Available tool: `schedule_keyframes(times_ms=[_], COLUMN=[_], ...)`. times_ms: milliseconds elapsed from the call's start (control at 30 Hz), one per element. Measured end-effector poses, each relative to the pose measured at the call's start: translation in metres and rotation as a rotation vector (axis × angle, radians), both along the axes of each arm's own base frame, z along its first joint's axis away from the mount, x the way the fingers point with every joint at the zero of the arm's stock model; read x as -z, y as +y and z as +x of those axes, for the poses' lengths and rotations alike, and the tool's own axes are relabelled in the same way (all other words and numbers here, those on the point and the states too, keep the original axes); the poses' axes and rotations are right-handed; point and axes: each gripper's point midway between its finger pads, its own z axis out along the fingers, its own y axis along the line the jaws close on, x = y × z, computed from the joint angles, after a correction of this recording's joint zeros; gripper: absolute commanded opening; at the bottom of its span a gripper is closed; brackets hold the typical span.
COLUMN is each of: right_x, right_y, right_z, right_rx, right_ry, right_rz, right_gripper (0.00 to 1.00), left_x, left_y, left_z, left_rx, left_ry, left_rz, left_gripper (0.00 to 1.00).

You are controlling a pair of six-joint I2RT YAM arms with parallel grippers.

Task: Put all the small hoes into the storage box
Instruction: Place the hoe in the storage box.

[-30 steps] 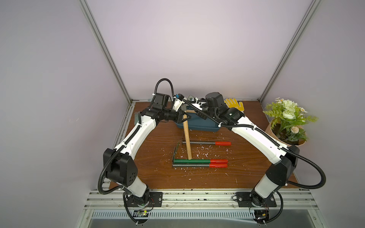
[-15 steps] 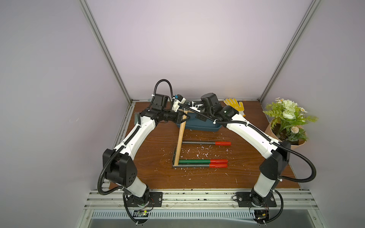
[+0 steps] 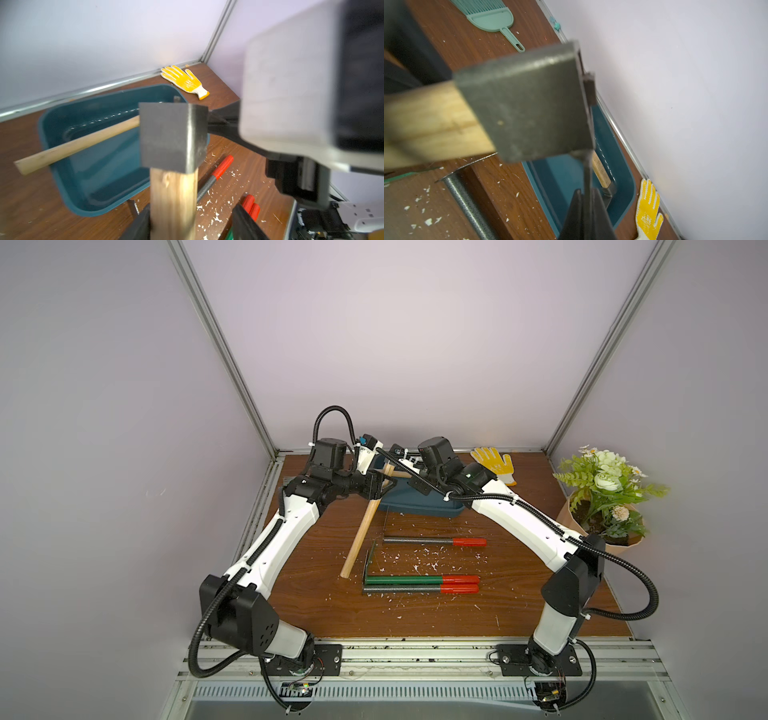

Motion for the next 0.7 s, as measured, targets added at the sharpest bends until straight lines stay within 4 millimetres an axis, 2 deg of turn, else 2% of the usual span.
schedule_keyframes(times_ms=[133,200,300,367,500,600,700], right_x=[0.023,0.037,0.054,0.061,0.071,0.081,0.090], right_y=[-0.022,-0.035,-0.051,-0.059,-0.071,-0.080,-0.088], right_z=[0.022,0.033,0.052,0.063,0.082,0.085,0.085], right_rx=[0.142,0.219,0.340,0.418,0.561,0.643,0.705], right_ry=[0.059,0.096,0.165,0.207,0.295,0.362,0.417], right_rz=[0.019,0.025,0.059,0.109,0.266,0.354,0.423], right_gripper=[0.00,0.00,0.00,0.00,0.00,0.00,0.00], left_x=[-0.030,-0.044,-0.059,-0.058,-0.033,-0.018,-0.016], left_y=[0.031,0.047,0.062,0.067,0.072,0.075,0.077], left_z=[-0.006,-0.012,-0.009,-0.003,0.010,0.013,0.014], left_rx=[-0.178,-0.262,-0.353,-0.391,-0.440,-0.461,-0.477], left_ry=[-0.134,-0.194,-0.246,-0.246,-0.192,-0.157,-0.154], left_rz=[-0.013,-0.026,-0.032,-0.027,0.003,0.026,0.031], left_gripper=[0.80,0.81,0.81,0.81,0.81,0.81,0.81])
